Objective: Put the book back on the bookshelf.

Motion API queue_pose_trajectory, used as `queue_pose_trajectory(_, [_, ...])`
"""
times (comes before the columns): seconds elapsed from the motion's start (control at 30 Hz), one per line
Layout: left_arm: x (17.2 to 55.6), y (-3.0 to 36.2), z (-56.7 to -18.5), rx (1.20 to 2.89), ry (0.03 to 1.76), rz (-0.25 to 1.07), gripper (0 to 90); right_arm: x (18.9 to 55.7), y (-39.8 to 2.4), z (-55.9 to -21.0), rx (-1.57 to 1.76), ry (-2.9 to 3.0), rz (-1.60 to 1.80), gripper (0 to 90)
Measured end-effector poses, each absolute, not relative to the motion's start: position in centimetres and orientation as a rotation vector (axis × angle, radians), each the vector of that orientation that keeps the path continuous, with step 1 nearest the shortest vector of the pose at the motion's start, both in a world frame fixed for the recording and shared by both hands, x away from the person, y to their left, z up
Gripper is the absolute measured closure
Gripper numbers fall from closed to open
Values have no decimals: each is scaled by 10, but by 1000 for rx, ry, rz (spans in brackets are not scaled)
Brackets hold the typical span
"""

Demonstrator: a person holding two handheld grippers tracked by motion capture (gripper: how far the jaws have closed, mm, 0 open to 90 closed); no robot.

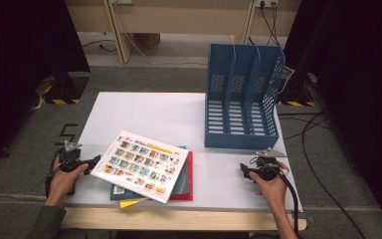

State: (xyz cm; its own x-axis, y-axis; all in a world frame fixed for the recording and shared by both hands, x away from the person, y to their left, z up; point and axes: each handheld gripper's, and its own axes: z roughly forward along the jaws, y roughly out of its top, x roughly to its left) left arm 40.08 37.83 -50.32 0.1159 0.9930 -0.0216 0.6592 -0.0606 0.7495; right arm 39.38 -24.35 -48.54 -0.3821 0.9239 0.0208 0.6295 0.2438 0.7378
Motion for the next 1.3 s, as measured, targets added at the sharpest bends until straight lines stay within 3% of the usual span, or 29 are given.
queue_pose_trajectory(0.27, [399,379,-490,1776,1580,705,150,389,-238,-483,1401,2129,1006,161])
queue_pose_trajectory(0.4, [398,376,-483,1806,1552,729,177,387,-235,-481,1388,2140,1009,204])
queue_pose_trajectory(0.67, [398,376,-474,1806,1533,710,149,382,-228,-477,1380,2136,1064,237])
queue_pose_trajectory(0.87, [397,367,-473,1866,1484,614,149,381,-224,-477,1350,2163,1094,265])
queue_pose_trajectory(1.07, [394,361,-468,1901,1471,643,225,379,-217,-473,1308,2207,1104,273])
queue_pose_trajectory(1.17, [391,356,-467,1928,1457,639,350,377,-213,-471,1307,2216,1133,279])
queue_pose_trajectory(1.3, [386,349,-461,1961,1443,678,432,375,-208,-470,1293,2214,1155,274])
